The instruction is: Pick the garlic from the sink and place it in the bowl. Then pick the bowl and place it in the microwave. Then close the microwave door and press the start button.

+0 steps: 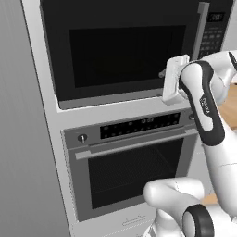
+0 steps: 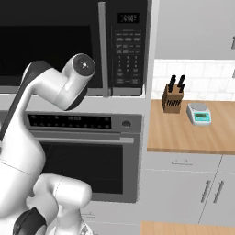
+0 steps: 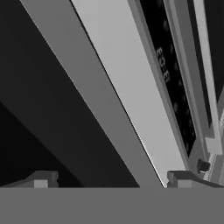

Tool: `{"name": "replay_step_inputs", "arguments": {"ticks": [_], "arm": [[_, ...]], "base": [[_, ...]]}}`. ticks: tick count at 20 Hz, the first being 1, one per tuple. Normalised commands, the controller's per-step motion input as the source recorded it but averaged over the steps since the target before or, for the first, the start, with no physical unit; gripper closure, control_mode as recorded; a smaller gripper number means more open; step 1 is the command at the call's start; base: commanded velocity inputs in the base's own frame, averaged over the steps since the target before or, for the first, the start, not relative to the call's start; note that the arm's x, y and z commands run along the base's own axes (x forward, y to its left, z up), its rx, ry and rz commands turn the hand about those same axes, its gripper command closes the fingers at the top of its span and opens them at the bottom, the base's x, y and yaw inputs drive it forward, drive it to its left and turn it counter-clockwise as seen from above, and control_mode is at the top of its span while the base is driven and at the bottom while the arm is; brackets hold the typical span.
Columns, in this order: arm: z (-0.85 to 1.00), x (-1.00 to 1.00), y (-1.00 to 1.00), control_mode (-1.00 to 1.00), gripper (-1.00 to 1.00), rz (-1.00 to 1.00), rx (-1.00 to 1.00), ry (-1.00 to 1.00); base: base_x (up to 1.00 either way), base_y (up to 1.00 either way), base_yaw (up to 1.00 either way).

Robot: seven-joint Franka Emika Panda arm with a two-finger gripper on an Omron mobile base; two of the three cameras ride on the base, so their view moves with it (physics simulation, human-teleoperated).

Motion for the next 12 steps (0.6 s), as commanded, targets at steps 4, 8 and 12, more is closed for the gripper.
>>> {"name": "replay_step_inputs", "arguments": {"ticks": [4,8,12], "arm": [[-0.15,0.70,0.10,-1.00,-1.00,0.06,0.11,0.13],[-0.17,0.49,0.04,-1.00,-1.00,0.07,0.10,0.10],[-0.07,-0.61,-0.09,-1.00,-1.00,0.02,0.08,-0.05]], "base": [[0.00,0.00,0.00],[0.00,0.00,0.00],[0.00,0.00,0.00]]}}
